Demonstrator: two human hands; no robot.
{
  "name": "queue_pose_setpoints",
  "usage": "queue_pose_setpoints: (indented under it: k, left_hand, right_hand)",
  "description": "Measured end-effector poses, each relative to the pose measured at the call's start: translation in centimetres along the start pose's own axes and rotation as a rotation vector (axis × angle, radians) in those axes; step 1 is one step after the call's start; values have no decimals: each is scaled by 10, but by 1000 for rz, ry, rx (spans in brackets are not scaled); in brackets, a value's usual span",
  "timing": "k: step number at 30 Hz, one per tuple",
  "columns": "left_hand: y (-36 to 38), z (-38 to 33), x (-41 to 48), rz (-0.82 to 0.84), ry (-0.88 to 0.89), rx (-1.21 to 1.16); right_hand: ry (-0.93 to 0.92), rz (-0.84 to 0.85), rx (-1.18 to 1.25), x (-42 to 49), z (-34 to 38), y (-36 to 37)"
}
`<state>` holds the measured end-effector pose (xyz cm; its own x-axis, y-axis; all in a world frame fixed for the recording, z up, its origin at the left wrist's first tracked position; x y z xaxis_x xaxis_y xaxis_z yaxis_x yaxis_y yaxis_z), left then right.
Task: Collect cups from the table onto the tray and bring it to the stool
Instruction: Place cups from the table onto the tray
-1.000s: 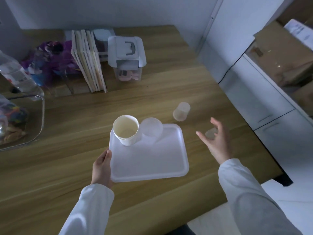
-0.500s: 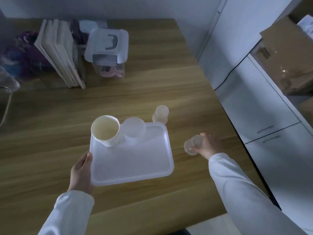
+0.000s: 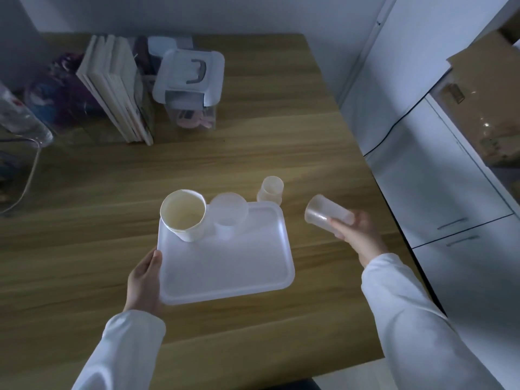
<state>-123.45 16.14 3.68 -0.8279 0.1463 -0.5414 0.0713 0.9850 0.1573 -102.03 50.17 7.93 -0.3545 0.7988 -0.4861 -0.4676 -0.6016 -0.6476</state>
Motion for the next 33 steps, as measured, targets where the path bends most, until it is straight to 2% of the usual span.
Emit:
queue_pose_setpoints:
  k: [6,10,15,21,24,27,33]
  left_hand:
    - [-1,-5,4,40,5,15]
    - [-5,-8,6,56,-3,-6]
    - [-10,-8,8,44,-25,-44]
    - [-12,-12,8,37,-16,-60]
    - [-14,-12,9,42,-21,-55]
    - [-15,-12,10,42,-26,-61]
    - [-17,-11,13,59,-30,-66]
  right_hand:
    - [94,274,646,-24,17,39]
    - [175,358,867,-34,27,64]
    - [170,467,1049,-42,40,83]
    - [42,454,962,-40,52,88]
    - [-112,379,728,-36,53,86]
    - [-166,274,436,-38,49,84]
    - [-261,119,215,-40,55,86]
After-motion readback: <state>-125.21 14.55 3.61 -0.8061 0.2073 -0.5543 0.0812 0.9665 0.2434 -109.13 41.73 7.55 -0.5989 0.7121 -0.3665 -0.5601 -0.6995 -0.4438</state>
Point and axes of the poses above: each hand's wrist, its own x-axis towards the middle knuckle, its own y-axis out of the palm, z = x × y, the point moved 8 cm from there along x, towards the middle knuckle, and after that the axes turned 15 degrees about -x, right-handed, at the moved point
